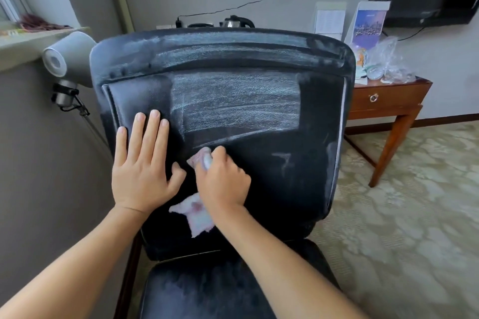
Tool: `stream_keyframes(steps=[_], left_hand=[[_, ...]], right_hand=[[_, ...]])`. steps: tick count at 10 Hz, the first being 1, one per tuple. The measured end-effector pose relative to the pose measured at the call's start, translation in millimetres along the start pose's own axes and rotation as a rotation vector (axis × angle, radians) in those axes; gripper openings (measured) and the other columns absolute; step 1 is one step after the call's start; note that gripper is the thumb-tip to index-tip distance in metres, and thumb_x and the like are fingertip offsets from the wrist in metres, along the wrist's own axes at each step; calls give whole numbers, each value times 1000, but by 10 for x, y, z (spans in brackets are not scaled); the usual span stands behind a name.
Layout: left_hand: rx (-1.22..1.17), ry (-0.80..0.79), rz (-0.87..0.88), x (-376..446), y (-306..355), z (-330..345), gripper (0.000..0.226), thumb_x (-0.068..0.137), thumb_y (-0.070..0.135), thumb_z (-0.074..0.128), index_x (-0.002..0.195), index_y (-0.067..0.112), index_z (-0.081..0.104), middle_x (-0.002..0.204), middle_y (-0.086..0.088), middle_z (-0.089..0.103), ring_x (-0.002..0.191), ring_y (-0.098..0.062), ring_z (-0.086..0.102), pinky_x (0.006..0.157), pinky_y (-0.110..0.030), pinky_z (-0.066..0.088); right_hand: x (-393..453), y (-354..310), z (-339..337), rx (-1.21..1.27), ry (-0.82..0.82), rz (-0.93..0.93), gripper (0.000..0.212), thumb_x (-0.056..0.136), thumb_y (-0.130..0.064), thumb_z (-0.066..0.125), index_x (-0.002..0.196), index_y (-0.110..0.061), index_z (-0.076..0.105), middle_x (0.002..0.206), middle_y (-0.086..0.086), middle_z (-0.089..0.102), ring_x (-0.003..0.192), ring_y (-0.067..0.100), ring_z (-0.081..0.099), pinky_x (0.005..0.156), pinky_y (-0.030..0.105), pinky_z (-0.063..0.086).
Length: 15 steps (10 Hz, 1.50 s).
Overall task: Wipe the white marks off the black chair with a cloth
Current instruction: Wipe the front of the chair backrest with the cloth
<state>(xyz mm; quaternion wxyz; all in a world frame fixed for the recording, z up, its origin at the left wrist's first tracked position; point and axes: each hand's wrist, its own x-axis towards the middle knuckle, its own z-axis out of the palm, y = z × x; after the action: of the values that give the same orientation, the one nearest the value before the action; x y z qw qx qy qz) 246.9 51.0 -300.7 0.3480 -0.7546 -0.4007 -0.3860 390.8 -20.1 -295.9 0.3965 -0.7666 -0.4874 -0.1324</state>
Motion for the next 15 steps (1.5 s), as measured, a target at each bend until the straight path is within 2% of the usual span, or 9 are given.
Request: stream_keyframes(steps=[2, 4, 5, 7, 9, 10, 11, 13, 15], left_hand=[[3, 15, -4, -1, 43, -9, 84, 84, 33, 54, 160, 3, 36, 170, -15, 28, 159, -35, 23, 124, -62, 24], [1, 36, -1, -3, 44, 8, 82, 84, 33, 53, 159, 2, 38, 169, -15, 29, 158, -36, 25, 123, -63, 25], [-4, 39, 1, 1, 32, 7, 81, 86, 33, 51, 159, 2, 38, 169, -15, 30, 157, -36, 26, 123, -64, 26], [-14, 59, 5, -13, 31, 13, 79, 87, 33, 49, 159, 2, 39, 168, -15, 31, 157, -36, 27, 124, -62, 25], [-22, 64, 5, 10, 52, 27, 78, 87, 32, 49, 158, 2, 39, 168, -16, 32, 156, -37, 29, 124, -63, 25], [-18, 68, 8, 2, 32, 23, 79, 87, 33, 49, 158, 1, 39, 168, -16, 32, 156, -37, 29, 124, -63, 25], [-19, 72, 12, 9, 21, 17, 78, 88, 34, 48, 158, 1, 40, 168, -16, 32, 156, -37, 30, 123, -63, 26], [-24, 67, 13, 8, 25, 32, 77, 88, 34, 49, 157, 1, 41, 167, -16, 33, 156, -38, 30, 122, -64, 27], [-21, 62, 13, 3, 18, 19, 78, 88, 34, 49, 157, 1, 40, 168, -16, 32, 156, -38, 29, 122, -64, 27]], right_hand=[[461, 1055, -677, -158, 51, 240, 26, 104, -43, 38, 113, -21, 47, 108, 6, 70, 94, 41, 69, 67, 41, 37], [747, 1409, -808, -199, 377, 256, 21, 101, -35, 57, 112, -18, 55, 103, 12, 62, 80, 43, 66, 57, 36, 33], [531, 1162, -524, -257, 354, 91, 36, 89, -35, 74, 106, -15, 50, 94, 13, 57, 65, 36, 64, 47, 30, 27], [286, 1298, -292, -320, 257, -354, 12, 91, -33, 74, 87, -24, 67, 80, -2, 58, 52, 21, 57, 41, 26, 25], [1141, 1515, -1044, -344, 534, -226, 25, 101, -36, 64, 83, -20, 70, 74, 2, 61, 55, 29, 60, 48, 24, 24], [1087, 1397, -966, -279, 555, -231, 21, 100, -29, 63, 81, -20, 67, 75, 1, 60, 55, 27, 59, 45, 24, 25], [717, 1497, -656, -358, 363, -647, 11, 83, -17, 75, 81, -26, 69, 71, -3, 53, 53, 19, 52, 42, 27, 24], [1321, 1579, -1092, -329, 624, -424, 29, 103, -33, 61, 76, -22, 66, 70, -1, 59, 54, 21, 58, 39, 27, 33], [846, 1645, -713, -392, 411, -790, 15, 93, -24, 70, 78, -27, 68, 69, -4, 53, 53, 17, 53, 38, 31, 32]])
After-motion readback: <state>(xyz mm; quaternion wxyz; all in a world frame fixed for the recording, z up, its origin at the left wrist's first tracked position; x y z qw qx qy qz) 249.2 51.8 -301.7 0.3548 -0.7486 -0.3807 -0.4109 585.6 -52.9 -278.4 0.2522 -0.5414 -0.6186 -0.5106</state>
